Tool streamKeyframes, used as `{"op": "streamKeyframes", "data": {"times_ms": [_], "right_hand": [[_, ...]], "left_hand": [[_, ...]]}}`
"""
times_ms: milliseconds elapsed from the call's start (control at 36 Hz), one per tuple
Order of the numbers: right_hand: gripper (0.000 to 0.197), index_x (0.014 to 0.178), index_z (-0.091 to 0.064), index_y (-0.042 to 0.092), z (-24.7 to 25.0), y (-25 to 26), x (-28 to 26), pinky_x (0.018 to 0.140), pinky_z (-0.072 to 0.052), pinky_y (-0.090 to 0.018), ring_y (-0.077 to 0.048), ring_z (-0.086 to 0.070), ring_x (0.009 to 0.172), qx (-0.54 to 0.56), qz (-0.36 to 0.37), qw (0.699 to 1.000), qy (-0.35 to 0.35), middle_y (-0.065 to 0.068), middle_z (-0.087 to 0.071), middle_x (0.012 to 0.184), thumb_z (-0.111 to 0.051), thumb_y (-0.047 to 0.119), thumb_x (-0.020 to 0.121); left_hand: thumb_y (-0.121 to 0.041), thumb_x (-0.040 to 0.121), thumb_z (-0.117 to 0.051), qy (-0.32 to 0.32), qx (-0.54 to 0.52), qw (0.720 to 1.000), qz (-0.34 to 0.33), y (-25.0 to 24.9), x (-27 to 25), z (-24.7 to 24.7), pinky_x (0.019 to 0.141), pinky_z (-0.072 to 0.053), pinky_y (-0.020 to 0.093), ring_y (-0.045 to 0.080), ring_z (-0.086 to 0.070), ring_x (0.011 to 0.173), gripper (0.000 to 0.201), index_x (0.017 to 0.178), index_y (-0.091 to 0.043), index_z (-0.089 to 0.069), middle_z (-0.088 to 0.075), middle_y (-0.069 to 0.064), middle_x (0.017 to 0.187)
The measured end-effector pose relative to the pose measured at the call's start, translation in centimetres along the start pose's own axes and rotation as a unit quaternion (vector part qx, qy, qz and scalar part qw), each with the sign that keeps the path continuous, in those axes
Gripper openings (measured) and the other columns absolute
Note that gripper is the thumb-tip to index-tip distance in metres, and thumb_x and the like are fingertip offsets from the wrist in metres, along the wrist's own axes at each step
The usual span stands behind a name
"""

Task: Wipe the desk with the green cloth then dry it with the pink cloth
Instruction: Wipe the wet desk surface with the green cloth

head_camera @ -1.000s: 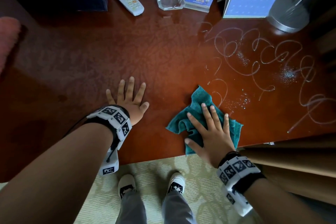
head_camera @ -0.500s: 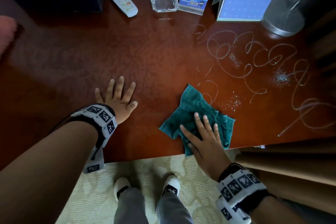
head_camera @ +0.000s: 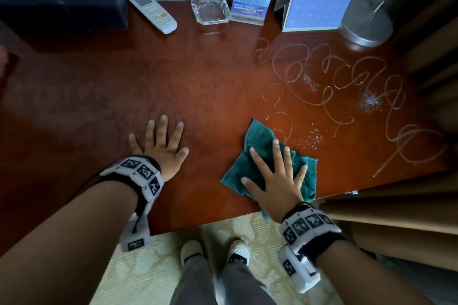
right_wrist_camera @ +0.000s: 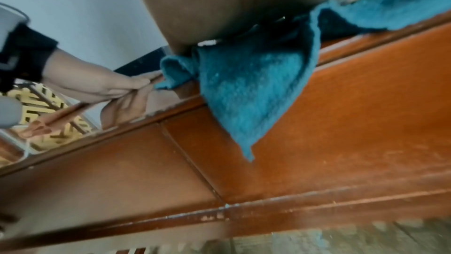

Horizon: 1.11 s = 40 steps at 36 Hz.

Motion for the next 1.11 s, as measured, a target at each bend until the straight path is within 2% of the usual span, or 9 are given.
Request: {"op": "streamKeyframes", "data": {"times_ms": [139,306,361,417,472,528,639,722,1111], "right_hand": [[0.069,0.132,0.028,0.06,-0.8,0.1,0.5,0.106,0.012,-0.071,-0.024,0.039,0.136,-0.048,-0.006,0.999,0.019,0.008,0.042,0.148,-0.013,0.079,0.08],[0.071,0.129,0.029,0.062,-0.6,-0.1,1.2,0.105,0.011,-0.071,-0.025,0.037,0.137,-0.073,0.01,0.997,0.022,0.007,0.041,0.149,-0.002,0.085,0.07],[0.071,0.128,0.029,0.064,-0.6,0.0,1.3,0.105,0.012,-0.071,-0.024,0.037,0.138,-0.075,0.019,0.997,0.024,0.008,0.041,0.149,-0.005,0.088,0.07],[0.069,0.128,0.028,0.066,-0.3,0.0,1.7,0.105,0.013,-0.071,-0.024,0.038,0.137,-0.078,0.03,0.996,0.026,0.01,0.042,0.148,-0.01,0.086,0.073],[0.067,0.127,0.027,0.067,0.0,-0.1,2.1,0.105,0.014,-0.071,-0.023,0.039,0.137,-0.081,0.042,0.995,0.034,0.011,0.044,0.147,-0.013,0.083,0.075],[0.066,0.125,0.028,0.069,0.3,-0.1,2.8,0.104,0.014,-0.071,-0.022,0.04,0.136,-0.087,0.052,0.994,0.045,0.013,0.045,0.145,-0.015,0.083,0.076],[0.064,0.12,0.029,0.072,0.9,0.0,4.1,0.103,0.016,-0.071,-0.022,0.042,0.134,-0.088,0.065,0.992,0.065,0.015,0.048,0.142,-0.015,0.083,0.075],[0.065,0.12,0.029,0.071,1.4,0.1,5.1,0.102,0.018,-0.071,-0.022,0.042,0.134,-0.093,0.068,0.991,0.074,0.015,0.049,0.141,-0.015,0.084,0.074],[0.068,0.13,0.023,0.067,3.3,0.5,9.4,0.1,0.022,-0.069,-0.022,0.044,0.132,-0.114,0.114,0.983,0.083,0.013,0.045,0.145,-0.023,0.08,0.081]], "left_hand": [[-0.054,0.097,-0.004,0.005,0.002,1.0,-0.005,-0.2,-0.1,0.1,0.109,0.015,0.058,0.024,0.038,0.135,0.057,0.137,-0.039,0.034,0.048,-0.004,0.141],[-0.053,0.097,-0.002,-0.013,0.004,1.0,-0.006,-0.2,0.0,-0.1,0.109,0.014,0.06,0.025,0.037,0.135,0.058,0.137,-0.036,0.035,0.048,-0.002,0.142],[-0.053,0.097,-0.003,-0.025,0.015,1.0,-0.004,-0.1,0.0,-0.3,0.11,0.011,0.06,0.026,0.034,0.137,0.058,0.139,-0.036,0.034,0.045,-0.001,0.144],[-0.054,0.096,-0.006,-0.048,0.025,0.999,-0.005,-0.2,0.0,0.3,0.112,0.006,0.061,0.026,0.025,0.141,0.059,0.144,-0.036,0.024,0.034,-0.001,0.151],[-0.053,0.097,-0.01,-0.081,0.02,0.996,-0.007,-0.5,-0.2,1.6,0.112,0.002,0.061,0.026,0.012,0.144,0.056,0.148,-0.037,0.006,0.015,0.001,0.157],[-0.052,0.097,-0.011,-0.103,0.014,0.995,-0.01,-0.9,0.0,2.9,0.112,0.002,0.061,0.025,0.007,0.144,0.053,0.147,-0.036,-0.005,0.005,0.002,0.157],[-0.05,0.098,-0.01,-0.114,0.011,0.993,-0.023,-2.4,1.3,4.7,0.111,0.008,0.061,0.023,0.023,0.142,0.058,0.149,-0.033,0.01,0.025,0.0,0.155],[-0.049,0.098,-0.011,-0.118,0.018,0.992,-0.037,-3.9,2.3,5.8,0.112,0.008,0.061,0.023,0.028,0.141,0.06,0.147,-0.031,0.02,0.034,-0.001,0.151],[-0.052,0.098,-0.018,-0.13,0.023,0.991,-0.036,-7.3,6.6,9.3,0.112,0.007,0.06,0.023,0.024,0.142,0.064,0.147,-0.032,0.019,0.03,-0.001,0.153]]}}
Point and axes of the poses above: each hand's wrist, its own x-axis towards the middle knuckle, its own z-axis out of the back of the hand, y = z × x, the point moved 7 cm from there along x, towards the middle knuckle
